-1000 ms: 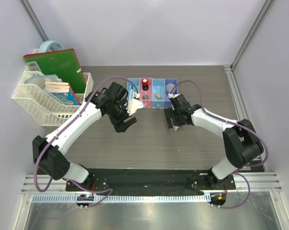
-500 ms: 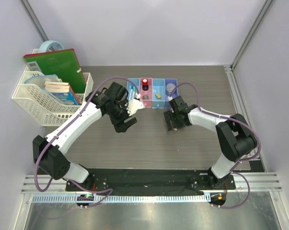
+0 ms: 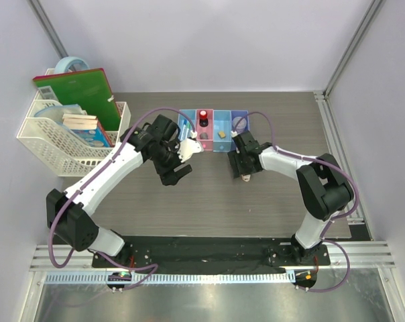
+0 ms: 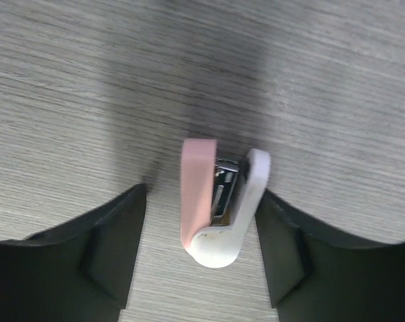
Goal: Sort the stationery into containers
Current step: Pick up the stapler from the center of the board.
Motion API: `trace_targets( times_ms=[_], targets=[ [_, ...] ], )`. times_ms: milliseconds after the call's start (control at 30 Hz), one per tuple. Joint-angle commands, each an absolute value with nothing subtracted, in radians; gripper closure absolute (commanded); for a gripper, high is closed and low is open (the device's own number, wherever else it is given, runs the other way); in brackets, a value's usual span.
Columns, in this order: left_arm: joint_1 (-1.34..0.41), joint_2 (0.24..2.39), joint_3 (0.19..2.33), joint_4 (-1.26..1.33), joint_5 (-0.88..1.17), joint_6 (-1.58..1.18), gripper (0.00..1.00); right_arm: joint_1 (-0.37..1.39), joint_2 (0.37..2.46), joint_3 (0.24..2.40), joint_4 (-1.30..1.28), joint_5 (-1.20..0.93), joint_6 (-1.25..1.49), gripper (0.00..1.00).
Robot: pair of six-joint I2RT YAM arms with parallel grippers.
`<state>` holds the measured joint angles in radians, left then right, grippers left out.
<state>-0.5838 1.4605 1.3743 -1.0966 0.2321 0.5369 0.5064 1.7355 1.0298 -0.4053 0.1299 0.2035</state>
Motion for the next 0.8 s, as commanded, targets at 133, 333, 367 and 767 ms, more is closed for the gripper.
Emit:
trace_targets(
  times_ms=[133, 333, 367, 767],
  targets=[
    [-0.581, 1.460, 1.401, -1.085, 0.256, 0.540, 0.23, 0.508, 1.737, 1.028, -0.380, 0.218, 0.111, 0.52],
    [-0.581, 1.456, 1.394, -1.081, 0.258, 0.529, 0.23, 0.509, 1.681, 1.031, -0.387, 0.218, 0.037, 0.67],
    [-0.581, 1.454, 1.391, -1.077, 0.258, 0.529, 0.23, 0.509, 1.654, 1.032, -0.391, 0.210, 0.028, 0.69],
    [-0.581, 1.460, 1.358, -1.029, 0.256, 0.496, 0.23, 0.508, 1.545, 1.193, -0.393, 0.181, -0.092, 0.68]
  ],
)
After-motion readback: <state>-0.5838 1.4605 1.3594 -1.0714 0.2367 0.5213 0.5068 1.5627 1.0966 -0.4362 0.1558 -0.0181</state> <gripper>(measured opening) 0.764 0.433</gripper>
